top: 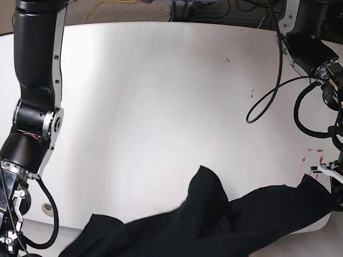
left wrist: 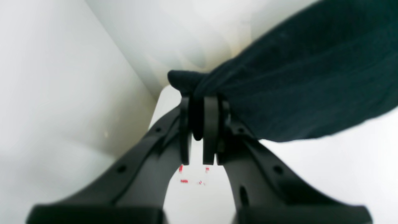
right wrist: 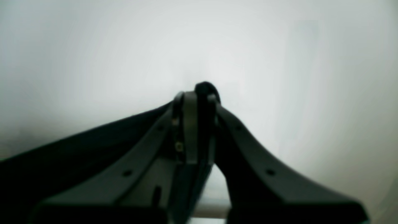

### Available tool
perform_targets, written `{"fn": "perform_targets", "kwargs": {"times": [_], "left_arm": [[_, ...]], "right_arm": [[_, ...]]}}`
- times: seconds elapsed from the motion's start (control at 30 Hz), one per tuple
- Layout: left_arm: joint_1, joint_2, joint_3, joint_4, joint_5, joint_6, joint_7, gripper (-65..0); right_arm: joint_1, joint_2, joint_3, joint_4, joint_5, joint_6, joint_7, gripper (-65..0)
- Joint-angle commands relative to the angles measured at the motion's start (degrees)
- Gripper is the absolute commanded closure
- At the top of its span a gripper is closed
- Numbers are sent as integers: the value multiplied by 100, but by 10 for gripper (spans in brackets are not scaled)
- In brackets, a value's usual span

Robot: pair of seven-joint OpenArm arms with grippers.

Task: Layout the t-shirt on the table in an organized manner, then fold the t-shirt properly
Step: 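Stretch the t-shirt between both grippers and lay it flat on the table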

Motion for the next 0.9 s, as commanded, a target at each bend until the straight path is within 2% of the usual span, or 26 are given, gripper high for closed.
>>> {"fn": "perform_targets", "kwargs": {"times": [0.0,0.23,0.43,0.7,0.87], "left_arm": [[-109,10,54,55,76,47,-80,0],[779,80,203,55,67,38,-80,0],[1658,239,247,37,-56,38,-97,0],[2775,274,239,-7,-373,38,-159,0],[3504,274,230,-15,-355,38,-554,0]], "right_arm": [[-42,175,74,164,-65,-115,144,-2],[-1272,307,593,832,-56,-98,-49,-2],[-2609,254,1173,1491,-56,245,-357,-2],[-4332,-194,1964,2028,-56,289,-374,-2],[-5176,-467,2325,2230,-56,535,-366,-2]]}}
